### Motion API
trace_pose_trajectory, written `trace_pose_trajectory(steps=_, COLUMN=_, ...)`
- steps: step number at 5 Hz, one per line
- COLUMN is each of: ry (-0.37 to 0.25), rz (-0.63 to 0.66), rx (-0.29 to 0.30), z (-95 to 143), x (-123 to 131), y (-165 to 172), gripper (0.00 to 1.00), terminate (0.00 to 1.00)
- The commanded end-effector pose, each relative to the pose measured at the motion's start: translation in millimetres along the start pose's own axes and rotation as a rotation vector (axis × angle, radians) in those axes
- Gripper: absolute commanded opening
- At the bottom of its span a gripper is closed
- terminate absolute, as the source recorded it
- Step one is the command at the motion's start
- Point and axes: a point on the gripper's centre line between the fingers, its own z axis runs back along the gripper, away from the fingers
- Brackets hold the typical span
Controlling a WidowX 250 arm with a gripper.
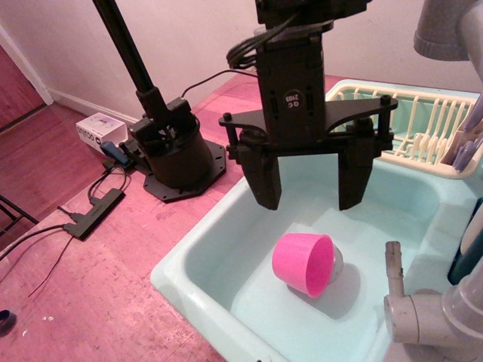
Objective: Flip cup upright
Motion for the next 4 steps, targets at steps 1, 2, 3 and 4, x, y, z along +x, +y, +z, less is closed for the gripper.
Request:
trace_pose_trajectory(steps=1, ry=0.0, rz=0.0, rx=0.0, z=0.0, x=0.0, y=0.0, gripper=1.0, terminate=0.0)
trace_pose_trajectory(steps=2, ry=0.01, rz=-0.205, rx=-0.032, z=-7.6, x=6.8, y=-4.5, gripper=1.0, terminate=0.0)
trace_pose_trajectory(steps=3, ry=0.01, rz=-0.292, rx=-0.066, z=-18.7, x=14.8, y=-6.9, gripper=1.0, terminate=0.0)
trace_pose_trajectory(steps=4, ry=-0.002, rz=-0.319, rx=-0.092, z=-36.2, x=20.9, y=-9.3, gripper=1.0, terminate=0.0)
